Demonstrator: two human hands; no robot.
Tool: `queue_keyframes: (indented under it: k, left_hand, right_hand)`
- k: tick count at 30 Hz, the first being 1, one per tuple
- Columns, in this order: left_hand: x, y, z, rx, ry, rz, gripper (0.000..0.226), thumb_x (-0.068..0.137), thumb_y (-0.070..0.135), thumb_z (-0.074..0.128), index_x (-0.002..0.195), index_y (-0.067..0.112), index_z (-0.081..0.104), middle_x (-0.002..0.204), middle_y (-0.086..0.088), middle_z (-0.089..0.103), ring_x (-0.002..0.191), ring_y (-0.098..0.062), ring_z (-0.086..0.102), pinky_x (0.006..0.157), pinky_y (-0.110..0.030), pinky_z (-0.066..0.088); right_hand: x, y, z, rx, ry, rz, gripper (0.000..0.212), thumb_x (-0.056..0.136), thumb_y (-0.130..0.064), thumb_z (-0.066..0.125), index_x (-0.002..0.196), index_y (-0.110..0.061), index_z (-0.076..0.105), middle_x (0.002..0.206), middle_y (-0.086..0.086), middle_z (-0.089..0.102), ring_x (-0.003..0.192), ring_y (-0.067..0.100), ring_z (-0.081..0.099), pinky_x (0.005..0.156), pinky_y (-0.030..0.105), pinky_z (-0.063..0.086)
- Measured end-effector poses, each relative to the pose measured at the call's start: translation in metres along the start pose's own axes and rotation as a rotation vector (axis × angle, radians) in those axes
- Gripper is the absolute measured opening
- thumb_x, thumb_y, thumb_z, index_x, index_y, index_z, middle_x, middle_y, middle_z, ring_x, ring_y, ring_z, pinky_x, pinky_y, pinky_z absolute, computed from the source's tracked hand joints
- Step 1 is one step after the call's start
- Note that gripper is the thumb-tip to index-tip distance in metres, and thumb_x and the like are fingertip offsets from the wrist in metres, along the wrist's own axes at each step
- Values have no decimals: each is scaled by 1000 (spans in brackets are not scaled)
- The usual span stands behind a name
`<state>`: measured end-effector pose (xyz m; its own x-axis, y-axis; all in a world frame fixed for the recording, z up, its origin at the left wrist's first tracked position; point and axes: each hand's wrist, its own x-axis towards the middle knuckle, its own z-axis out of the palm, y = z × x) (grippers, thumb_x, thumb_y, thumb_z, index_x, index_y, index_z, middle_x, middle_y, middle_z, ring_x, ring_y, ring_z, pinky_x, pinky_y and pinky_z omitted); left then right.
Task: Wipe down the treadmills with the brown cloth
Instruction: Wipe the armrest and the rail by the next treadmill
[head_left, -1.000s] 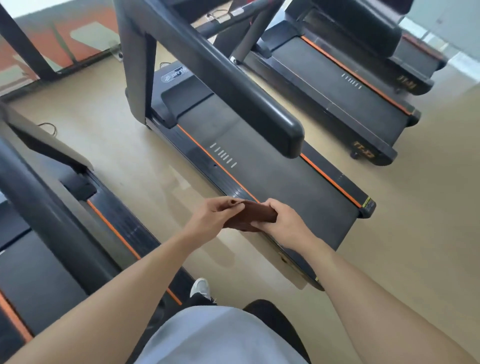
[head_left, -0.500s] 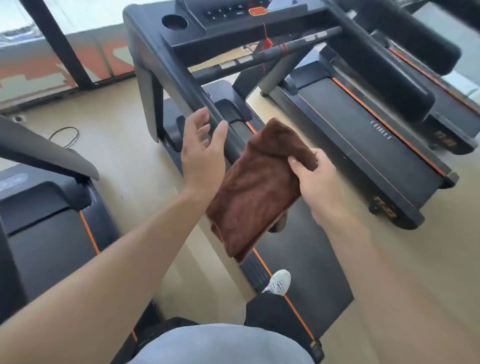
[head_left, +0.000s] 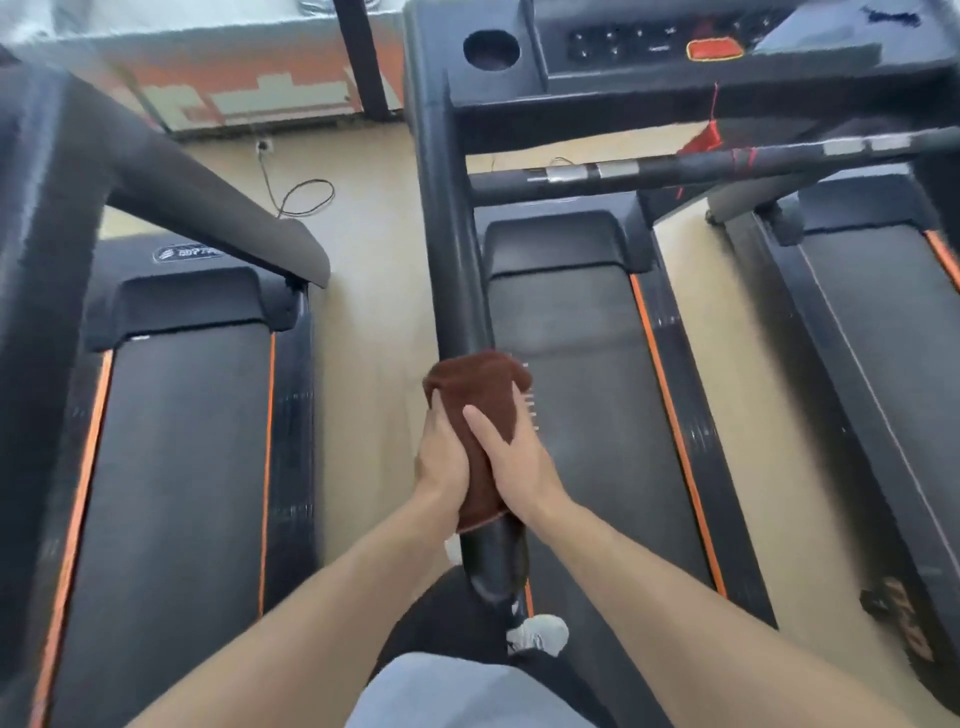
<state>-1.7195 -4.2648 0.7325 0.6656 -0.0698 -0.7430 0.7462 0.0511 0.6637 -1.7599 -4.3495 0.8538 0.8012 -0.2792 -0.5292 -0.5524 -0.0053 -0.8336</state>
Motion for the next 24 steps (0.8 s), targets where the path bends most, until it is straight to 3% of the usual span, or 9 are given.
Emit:
queue_keyframes:
  k: [3,6,9,11,12,15,18,24]
  left_hand:
    - [-9,83,19,27,146,15,84,68,92,36,115,34,75,113,3,75,108,-23,69,103,-42,50]
    - [2,152,40,162,265,116,72,94,73,25,127,26,68,125,-9,69,116,-31,63,108,-44,45]
    - [44,199,56,264,351,236,55,108,50,23,157,28,35,150,-11,52,135,-34,49,112,-38,33]
    - [71,229,64,293,413,244,60,108,50,25,163,33,8,157,-9,44,139,-34,44,113,-42,31]
    - [81,242,67,319,444,274,61,108,50,26,162,35,3,159,-6,42,140,-33,43,113,-43,31]
    - [109,269,73,388,421,435,52,109,41,28,160,34,24,163,2,35,146,-23,37,116,-35,27]
    - [121,278,74,428,391,542,46,109,35,31,150,29,49,156,4,47,142,-18,43,115,-28,29]
    - [112,268,69,447,237,473,52,110,44,25,156,27,39,157,-2,46,144,-23,41,116,-29,27]
  right_hand:
    - [53,-25,7,-137,72,-32,58,98,-61,51,151,-43,35,139,-9,57,128,16,57,104,30,44]
    - [107,-58,14,-169,134,-19,59,96,-66,50,146,-35,42,136,-7,60,123,19,60,105,36,45]
    - [167,-96,17,-195,140,-6,77,87,-77,52,144,-25,47,133,-4,63,118,20,63,103,36,48]
    - [206,-119,19,-231,141,53,94,75,-89,48,140,-21,53,125,0,68,111,25,67,101,38,51]
    - [221,-129,20,-241,146,76,101,71,-92,45,140,-18,55,123,3,69,111,27,67,101,39,52]
    - [254,-148,21,-286,158,126,104,84,-89,34,142,-6,54,133,11,64,120,31,62,99,33,47]
    - [269,-153,20,-294,149,96,96,91,-84,28,140,-8,59,135,15,62,121,31,61,106,35,47]
    - [257,-153,17,-235,69,53,91,89,-83,35,140,-12,59,132,12,64,116,31,63,108,42,48]
